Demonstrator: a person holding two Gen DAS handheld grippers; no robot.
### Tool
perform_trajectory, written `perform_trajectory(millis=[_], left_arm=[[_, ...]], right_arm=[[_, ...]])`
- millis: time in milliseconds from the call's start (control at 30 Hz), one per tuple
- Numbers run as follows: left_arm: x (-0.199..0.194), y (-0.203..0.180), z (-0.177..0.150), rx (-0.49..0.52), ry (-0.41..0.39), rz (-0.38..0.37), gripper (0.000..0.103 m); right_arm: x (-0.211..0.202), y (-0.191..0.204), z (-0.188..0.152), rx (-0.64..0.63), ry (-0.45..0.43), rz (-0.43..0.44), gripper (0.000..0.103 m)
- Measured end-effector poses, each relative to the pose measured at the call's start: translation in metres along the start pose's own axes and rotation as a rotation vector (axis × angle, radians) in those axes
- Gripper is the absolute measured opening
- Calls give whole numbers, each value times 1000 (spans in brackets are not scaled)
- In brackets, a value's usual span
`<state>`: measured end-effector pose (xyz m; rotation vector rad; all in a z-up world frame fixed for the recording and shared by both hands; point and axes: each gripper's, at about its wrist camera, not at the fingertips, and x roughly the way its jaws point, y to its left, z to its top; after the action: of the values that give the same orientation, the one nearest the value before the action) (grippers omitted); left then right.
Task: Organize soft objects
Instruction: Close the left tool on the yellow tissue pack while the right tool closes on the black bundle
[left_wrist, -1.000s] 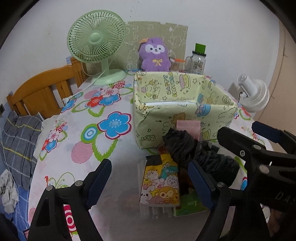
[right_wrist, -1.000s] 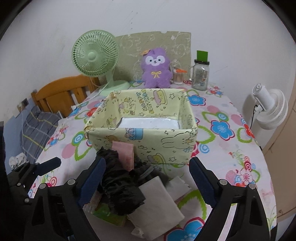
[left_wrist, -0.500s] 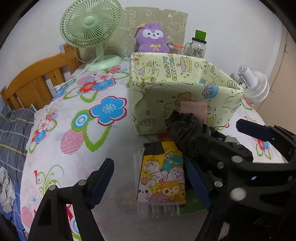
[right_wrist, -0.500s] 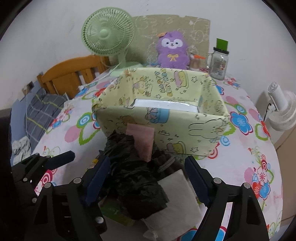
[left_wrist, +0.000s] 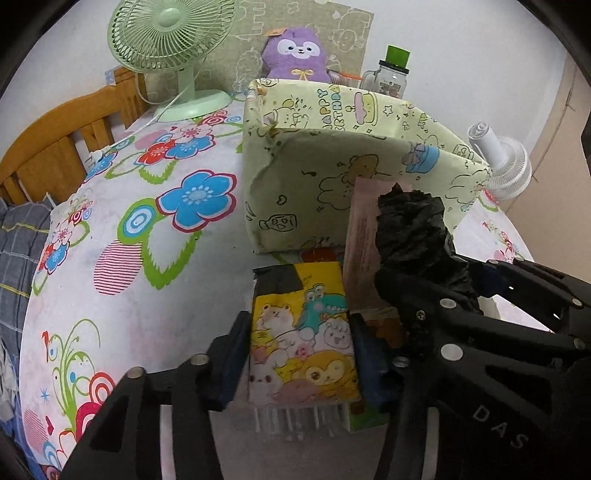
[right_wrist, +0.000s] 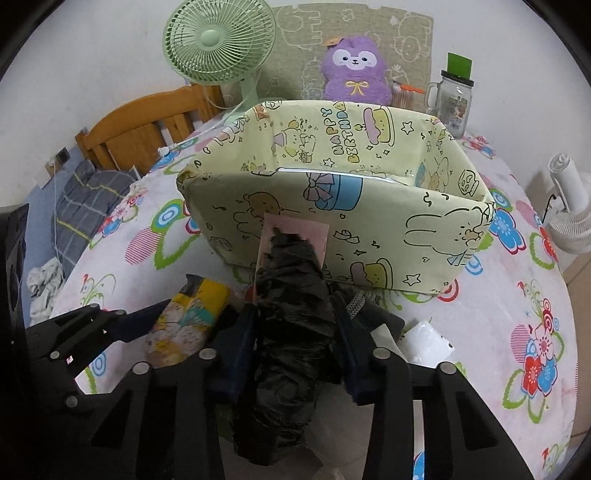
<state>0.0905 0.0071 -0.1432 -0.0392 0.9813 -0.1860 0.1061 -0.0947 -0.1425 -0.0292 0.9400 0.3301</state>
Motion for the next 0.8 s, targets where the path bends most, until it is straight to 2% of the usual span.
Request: perform_trajectory(millis=[800], left_arm=[[-41, -21, 12, 32, -107, 14, 50]], right_arm=[[-50, -12, 2, 33, -111, -10, 41]])
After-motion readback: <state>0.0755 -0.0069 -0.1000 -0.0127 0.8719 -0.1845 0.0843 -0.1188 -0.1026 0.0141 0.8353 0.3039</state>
